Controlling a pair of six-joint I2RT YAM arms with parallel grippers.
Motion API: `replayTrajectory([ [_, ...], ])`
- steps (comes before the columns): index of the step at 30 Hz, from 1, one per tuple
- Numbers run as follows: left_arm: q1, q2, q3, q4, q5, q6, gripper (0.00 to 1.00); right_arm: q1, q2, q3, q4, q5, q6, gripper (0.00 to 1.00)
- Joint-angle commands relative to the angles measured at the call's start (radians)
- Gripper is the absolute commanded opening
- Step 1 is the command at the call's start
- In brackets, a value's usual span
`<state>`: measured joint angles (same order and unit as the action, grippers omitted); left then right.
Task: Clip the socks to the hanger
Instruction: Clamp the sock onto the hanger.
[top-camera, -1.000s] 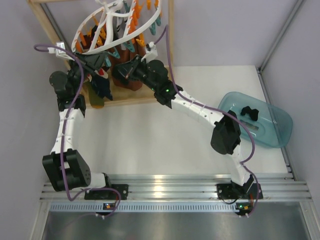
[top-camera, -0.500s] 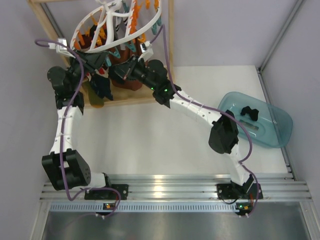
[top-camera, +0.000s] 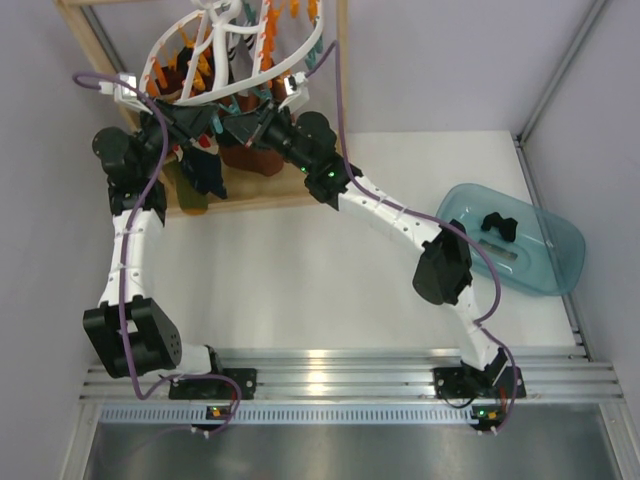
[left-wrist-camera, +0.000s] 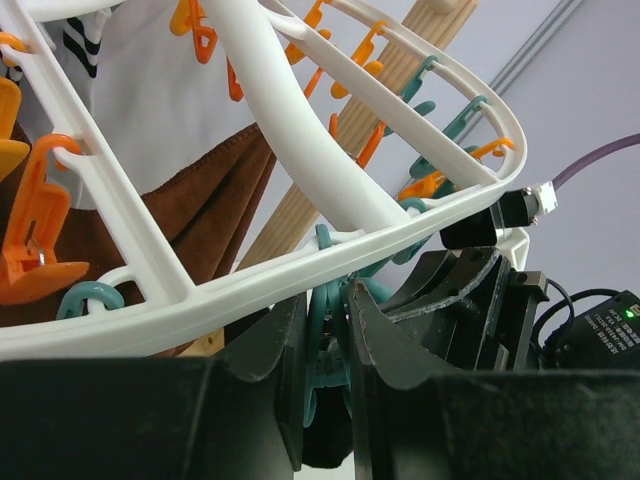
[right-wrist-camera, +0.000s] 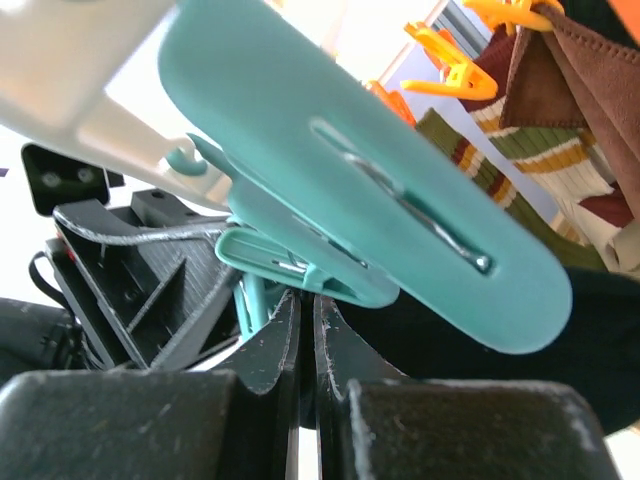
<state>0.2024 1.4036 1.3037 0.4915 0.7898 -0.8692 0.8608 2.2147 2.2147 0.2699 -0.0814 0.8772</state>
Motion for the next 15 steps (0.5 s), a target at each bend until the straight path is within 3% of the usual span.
replayTrajectory([
  [1, -0.014, -0.002, 0.029, -0.004, 0.149, 0.038, 0.00, -0.002, 0.000, 0.068, 0.066, 0.017, 0.028, 0.00],
  [13, -0.015, -0.005, 0.012, 0.055, 0.152, -0.001, 0.00, 0.003, -0.012, 0.059, 0.061, -0.018, 0.078, 0.00],
  [14, -0.015, -0.003, 0.009, 0.059, 0.152, -0.005, 0.01, 0.004, -0.012, 0.060, 0.063, -0.018, 0.078, 0.00],
  [15, -0.014, -0.003, 0.008, 0.062, 0.151, -0.011, 0.11, 0.004, -0.010, 0.062, 0.064, -0.018, 0.080, 0.00],
])
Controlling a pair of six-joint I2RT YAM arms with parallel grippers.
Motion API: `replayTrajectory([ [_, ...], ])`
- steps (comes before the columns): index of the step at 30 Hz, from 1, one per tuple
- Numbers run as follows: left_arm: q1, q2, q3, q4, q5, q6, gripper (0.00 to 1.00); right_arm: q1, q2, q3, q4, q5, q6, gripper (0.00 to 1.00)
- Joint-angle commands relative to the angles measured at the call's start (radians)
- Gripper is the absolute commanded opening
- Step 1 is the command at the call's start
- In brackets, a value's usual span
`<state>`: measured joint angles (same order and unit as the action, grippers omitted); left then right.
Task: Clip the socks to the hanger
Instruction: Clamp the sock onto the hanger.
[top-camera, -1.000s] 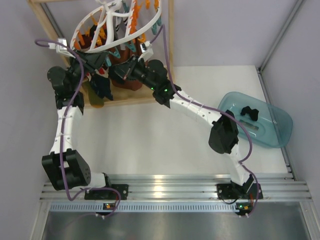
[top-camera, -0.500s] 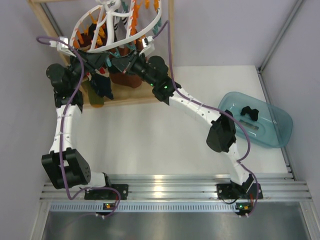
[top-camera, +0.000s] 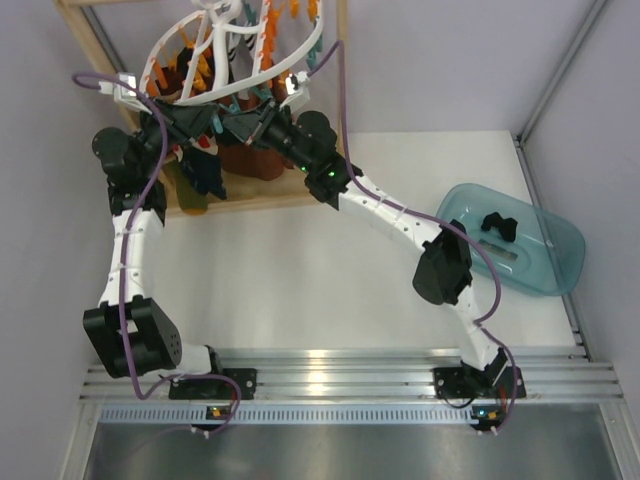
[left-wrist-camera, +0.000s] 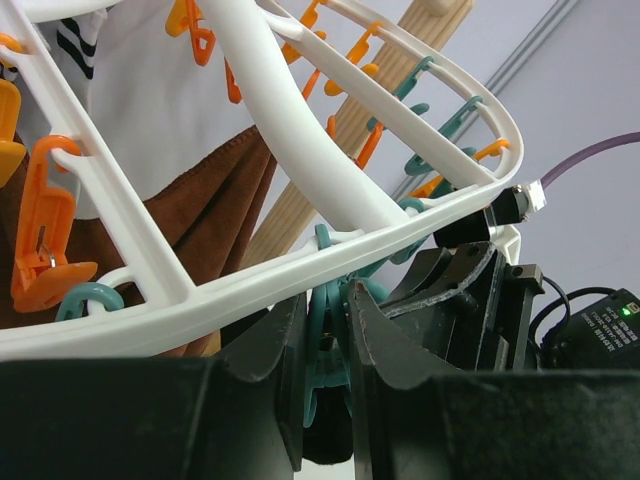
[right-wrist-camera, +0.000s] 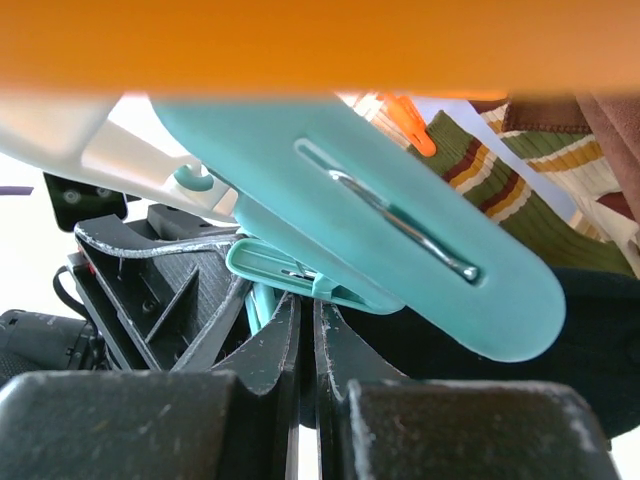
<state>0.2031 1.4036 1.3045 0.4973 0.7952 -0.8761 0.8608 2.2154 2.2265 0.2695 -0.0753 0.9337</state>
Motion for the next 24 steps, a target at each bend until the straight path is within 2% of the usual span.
replayTrajectory([
  [1, -0.014, -0.003, 0.007, 0.067, 0.148, -0.014, 0.16, 0.006, -0.011, 0.051, 0.068, -0.024, 0.022, 0.00],
  [3, -0.017, -0.005, 0.007, 0.075, 0.151, -0.027, 0.30, 0.004, -0.013, 0.050, 0.069, -0.023, 0.019, 0.00],
  [7, -0.014, -0.014, 0.009, 0.073, 0.133, -0.035, 0.46, 0.004, -0.016, 0.050, 0.069, -0.023, 0.011, 0.00],
  [14, -0.010, -0.032, 0.018, 0.057, 0.090, -0.044, 0.58, 0.003, -0.028, 0.026, 0.071, -0.018, -0.002, 0.00],
  [16, -0.002, -0.040, 0.027, 0.043, 0.061, -0.037, 0.59, 0.001, -0.037, 0.007, 0.076, -0.020, -0.009, 0.08],
  [17, -0.002, -0.041, 0.032, 0.031, 0.052, -0.031, 0.60, 0.001, -0.051, -0.022, 0.079, -0.021, -0.018, 0.19],
  [19, 0.004, -0.040, 0.044, 0.001, 0.036, -0.026, 0.59, -0.005, -0.069, -0.057, 0.092, -0.026, -0.036, 0.31],
  [20, 0.007, -0.038, 0.045, 0.000, 0.033, -0.029, 0.59, -0.006, -0.089, -0.094, 0.099, -0.035, -0.058, 0.41],
  [24, 0.012, -0.041, 0.055, -0.020, 0.019, -0.034, 0.57, -0.019, -0.147, -0.204, 0.117, -0.063, -0.130, 0.51],
])
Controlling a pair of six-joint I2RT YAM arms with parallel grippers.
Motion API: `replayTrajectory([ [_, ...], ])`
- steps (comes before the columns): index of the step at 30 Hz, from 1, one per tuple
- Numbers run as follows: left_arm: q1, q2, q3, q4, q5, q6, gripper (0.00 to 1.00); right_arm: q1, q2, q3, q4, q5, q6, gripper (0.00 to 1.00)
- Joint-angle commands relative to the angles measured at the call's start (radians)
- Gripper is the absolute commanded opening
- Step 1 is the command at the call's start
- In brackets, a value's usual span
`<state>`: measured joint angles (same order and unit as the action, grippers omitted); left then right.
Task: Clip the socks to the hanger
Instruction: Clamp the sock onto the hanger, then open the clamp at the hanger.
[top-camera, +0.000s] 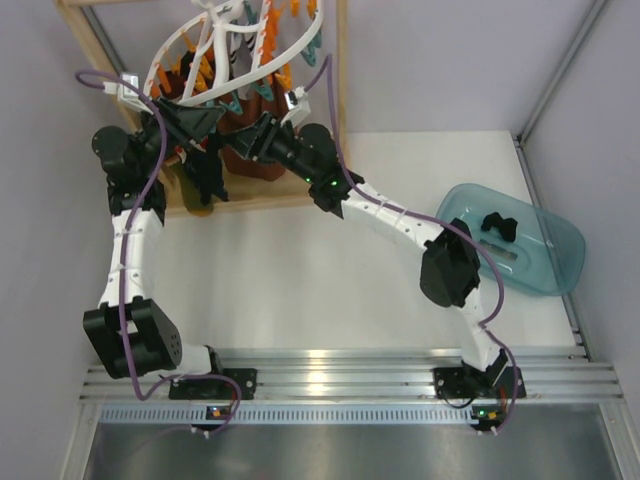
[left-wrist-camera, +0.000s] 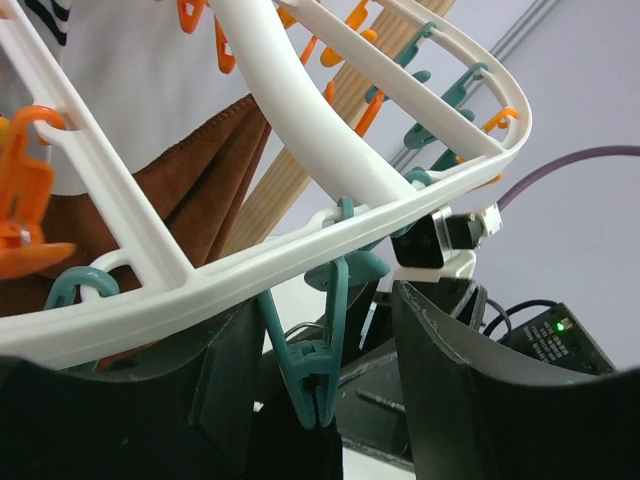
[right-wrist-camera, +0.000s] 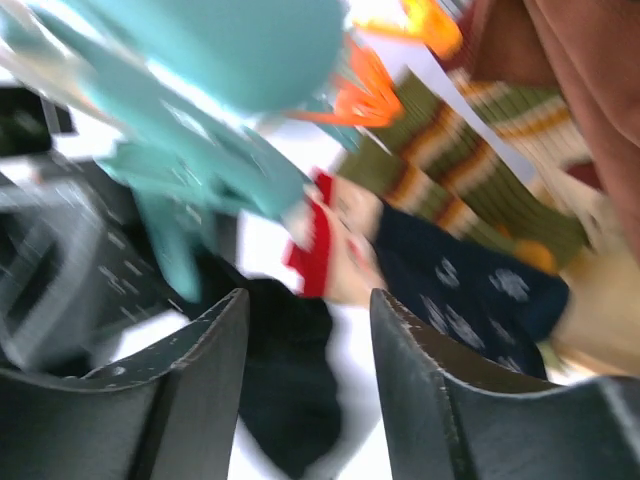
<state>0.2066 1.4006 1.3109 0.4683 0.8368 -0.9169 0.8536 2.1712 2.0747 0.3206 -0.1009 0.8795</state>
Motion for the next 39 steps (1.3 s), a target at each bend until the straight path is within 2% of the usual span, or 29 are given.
replayTrajectory([
  [1, 0.008, -0.040, 0.050, 0.007, -0.025, 0.006, 0.57, -0.017, -0.114, -0.076, 0.083, -0.049, -0.095, 0.52],
  [6, 0.010, -0.048, 0.041, 0.003, -0.015, -0.002, 0.57, -0.019, -0.205, -0.238, 0.181, -0.112, -0.316, 0.54],
  [11, 0.023, -0.058, 0.045, -0.023, 0.004, -0.003, 0.59, -0.019, -0.228, -0.265, 0.241, -0.112, -0.645, 0.54],
  [14, 0.030, -0.064, 0.041, -0.037, 0.013, -0.007, 0.61, -0.019, -0.209, -0.242, 0.297, -0.135, -0.759, 0.54],
  [20, 0.043, -0.084, 0.030, -0.056, 0.042, -0.010, 0.61, -0.019, -0.131, -0.177, 0.396, -0.138, -0.835, 0.56],
  [26, 0.057, -0.114, 0.007, -0.060, 0.071, -0.019, 0.62, -0.018, -0.050, -0.091, 0.459, -0.076, -0.853, 0.59],
  [33, 0.071, -0.138, -0.021, -0.023, 0.128, -0.085, 0.62, -0.014, 0.035, 0.013, 0.483, -0.118, -0.885, 0.58],
  [37, 0.080, -0.161, -0.030, -0.033, 0.157, -0.096, 0.61, -0.011, 0.058, 0.045, 0.483, -0.106, -0.930, 0.54],
  [39, 0.086, -0.178, -0.024, -0.083, 0.153, -0.071, 0.61, -0.008, 0.053, 0.042, 0.486, -0.094, -0.942, 0.47],
])
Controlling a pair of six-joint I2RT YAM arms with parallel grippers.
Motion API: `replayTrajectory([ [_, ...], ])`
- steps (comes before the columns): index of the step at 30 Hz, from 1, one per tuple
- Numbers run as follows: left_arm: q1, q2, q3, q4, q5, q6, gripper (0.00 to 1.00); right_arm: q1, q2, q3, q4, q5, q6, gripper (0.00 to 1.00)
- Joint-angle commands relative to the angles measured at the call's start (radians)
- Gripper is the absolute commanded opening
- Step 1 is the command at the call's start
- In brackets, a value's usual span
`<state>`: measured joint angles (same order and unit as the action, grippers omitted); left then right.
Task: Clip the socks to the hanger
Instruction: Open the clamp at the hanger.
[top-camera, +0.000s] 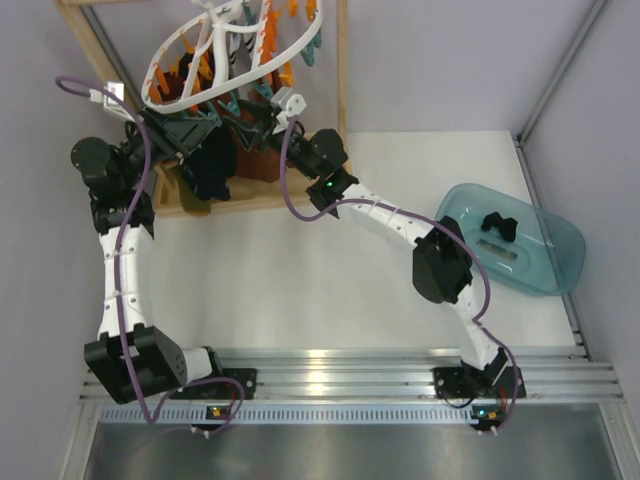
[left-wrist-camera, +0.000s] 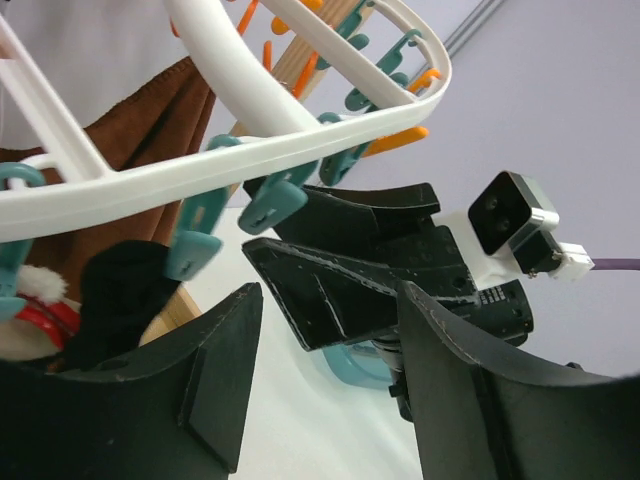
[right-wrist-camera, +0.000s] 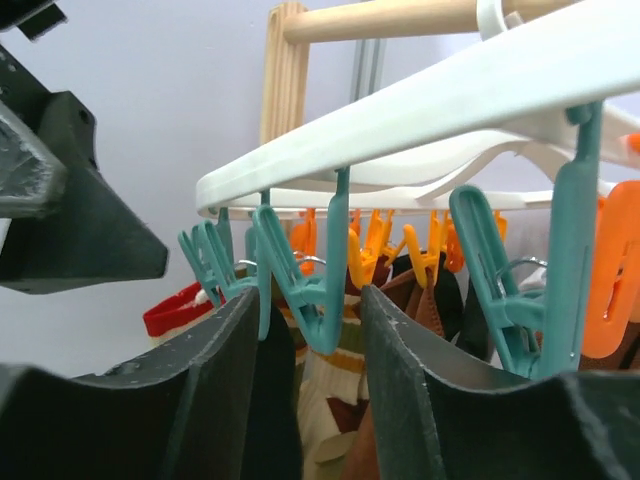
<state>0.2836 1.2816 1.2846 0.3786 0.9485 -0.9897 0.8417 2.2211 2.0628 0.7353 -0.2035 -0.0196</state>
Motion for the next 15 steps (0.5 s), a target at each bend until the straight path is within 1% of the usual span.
replayTrajectory([
  [1, 0.006, -0.065, 0.007, -0.010, 0.035, 0.016, 0.61, 0.010, 0.000, 0.054, 0.070, 0.016, -0.066, 0.44],
  [2, 0.008, -0.070, 0.009, -0.023, 0.029, 0.035, 0.61, 0.011, -0.006, 0.051, 0.075, 0.021, -0.083, 0.34],
  [4, 0.008, -0.085, 0.012, -0.050, -0.013, 0.048, 0.60, 0.026, -0.017, 0.043, 0.081, 0.047, -0.139, 0.26],
  [5, 0.008, -0.091, 0.015, -0.064, -0.031, 0.066, 0.60, 0.033, -0.021, 0.040, 0.079, 0.056, -0.158, 0.17],
  [7, 0.005, -0.103, 0.022, -0.092, -0.063, 0.079, 0.59, 0.051, -0.029, 0.025, 0.082, 0.076, -0.230, 0.10],
  [8, 0.005, -0.107, 0.024, -0.096, -0.088, 0.086, 0.58, 0.059, -0.040, 0.017, 0.084, 0.085, -0.253, 0.05],
  [10, -0.001, -0.107, 0.038, -0.118, -0.109, 0.092, 0.56, 0.082, -0.046, -0.001, 0.084, 0.098, -0.331, 0.00],
  [11, -0.010, -0.105, 0.042, -0.135, -0.141, 0.103, 0.56, 0.091, -0.051, -0.007, 0.091, 0.114, -0.364, 0.00],
  [12, -0.015, -0.102, 0.054, -0.144, -0.155, 0.109, 0.54, 0.111, -0.052, -0.010, 0.096, 0.133, -0.429, 0.00],
  [15, -0.044, -0.099, 0.077, -0.187, -0.232, 0.154, 0.51, 0.144, -0.043, -0.010, 0.110, 0.200, -0.512, 0.00],
])
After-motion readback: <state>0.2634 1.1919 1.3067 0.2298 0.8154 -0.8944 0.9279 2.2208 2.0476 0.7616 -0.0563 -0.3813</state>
